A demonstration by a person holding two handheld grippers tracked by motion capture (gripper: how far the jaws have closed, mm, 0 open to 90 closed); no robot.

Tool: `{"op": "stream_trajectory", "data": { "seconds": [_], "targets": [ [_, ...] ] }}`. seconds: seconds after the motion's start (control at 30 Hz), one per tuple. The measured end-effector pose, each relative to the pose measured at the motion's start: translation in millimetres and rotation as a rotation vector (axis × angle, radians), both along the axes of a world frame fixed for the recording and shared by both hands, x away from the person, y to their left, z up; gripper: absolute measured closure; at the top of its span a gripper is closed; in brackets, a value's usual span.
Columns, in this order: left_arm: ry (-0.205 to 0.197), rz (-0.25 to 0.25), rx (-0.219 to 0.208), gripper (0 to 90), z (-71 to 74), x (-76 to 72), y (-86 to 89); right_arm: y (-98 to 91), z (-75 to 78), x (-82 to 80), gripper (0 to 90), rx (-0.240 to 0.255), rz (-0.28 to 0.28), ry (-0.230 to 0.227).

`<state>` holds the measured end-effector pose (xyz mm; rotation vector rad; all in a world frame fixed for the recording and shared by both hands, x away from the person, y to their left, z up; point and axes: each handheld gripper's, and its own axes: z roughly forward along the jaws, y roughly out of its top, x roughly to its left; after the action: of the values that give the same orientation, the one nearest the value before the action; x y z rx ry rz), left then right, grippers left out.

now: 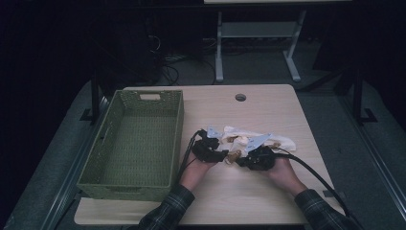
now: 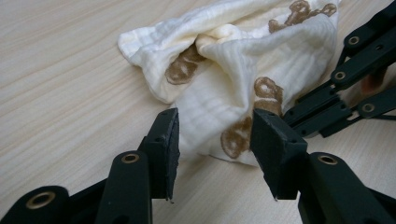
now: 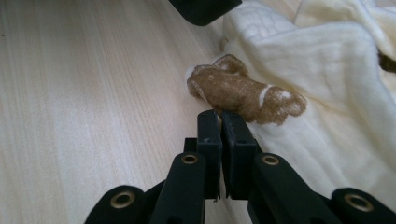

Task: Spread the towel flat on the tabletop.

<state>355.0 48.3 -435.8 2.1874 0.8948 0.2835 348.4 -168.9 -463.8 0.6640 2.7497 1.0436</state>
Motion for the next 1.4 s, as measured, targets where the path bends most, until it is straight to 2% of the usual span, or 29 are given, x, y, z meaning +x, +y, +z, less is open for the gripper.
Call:
{"op": "stream_trajectory", "data": {
  "seconds": [0.07, 0.1, 0.13, 0.17, 0.27, 0.4, 0.6, 0.77, 0.8, 0.83, 0.87, 1.0, 1.07, 1.27, 1.33, 1.37, 1.4],
  "targets": [
    [0.002, 0.004, -0.005, 51.8, 0.3, -0.4, -0.1, -1.7, 1.5, -0.2, 86.1, 0.009, -0.003, 0.004],
    [-0.001, 0.005, -0.005, 51.8, 0.9, -0.4, 0.2, -6.4, 7.3, -3.2, 86.1, 0.035, -0.014, 0.018],
    [-0.007, 0.004, -0.004, 51.8, 1.4, -0.1, 0.8, -9.0, 8.9, -3.4, 86.1, 0.039, -0.011, 0.013],
    [-0.009, 0.004, -0.003, 51.8, 1.5, 0.1, 1.0, -11.7, 11.3, -5.0, 85.9, 0.055, -0.020, 0.026],
    [-0.009, 0.006, -0.003, 51.8, 1.3, 0.2, 0.9, -22.8, 17.2, -7.5, 85.8, 0.070, -0.026, 0.022],
    [-0.010, 0.002, 0.000, 51.7, 1.4, 0.1, 0.4, -41.6, 27.5, -10.2, 85.8, 0.120, -0.051, 0.012],
    [-0.008, -0.001, 0.004, 51.8, 0.3, 0.1, -0.8, -71.4, 45.5, -10.1, 85.9, 0.191, -0.113, -0.032],
    [-0.004, -0.010, 0.010, 51.8, -0.7, -0.3, -2.6, -94.4, 50.3, -4.2, 86.6, 0.208, -0.175, -0.047],
    [-0.004, -0.010, 0.010, 51.8, -0.7, -0.3, -2.6, -94.4, 50.3, -4.2, 86.6, 0.208, -0.175, -0.047],
    [-0.007, -0.018, 0.011, 51.8, -1.4, -0.4, -4.0, -104.1, 51.9, -1.5, 86.8, 0.209, -0.200, -0.051],
    [-0.007, -0.018, 0.011, 51.8, -1.4, -0.4, -4.0, -104.1, 51.9, -1.5, 86.8, 0.209, -0.200, -0.051],
    [0.003, -0.048, 0.014, 51.8, -3.2, -2.6, -10.8, -114.7, 54.9, 1.3, 87.4, 0.225, -0.225, -0.058],
    [0.016, -0.083, 0.003, 51.9, -5.3, -5.9, -21.4, -117.0, 54.8, 3.2, 87.6, 0.236, -0.230, -0.056],
    [0.026, -0.185, 0.014, 51.1, -10.8, -14.4, -41.9, -114.9, 56.2, 3.2, 88.2, 0.243, -0.228, -0.060],
    [0.033, -0.199, 0.005, 49.6, -11.6, -15.8, -44.5, -115.3, 56.9, 3.5, 88.5, 0.252, -0.231, -0.060],
    [0.047, -0.222, -0.020, 48.5, -12.1, -18.9, -50.8, -115.8, 57.2, 3.7, 88.6, 0.258, -0.234, -0.061],
    [0.048, -0.240, -0.026, 47.8, -11.1, -20.7, -53.9, -116.2, 57.5, 4.0, 88.6, 0.261, -0.234, -0.065]
  ]
}}
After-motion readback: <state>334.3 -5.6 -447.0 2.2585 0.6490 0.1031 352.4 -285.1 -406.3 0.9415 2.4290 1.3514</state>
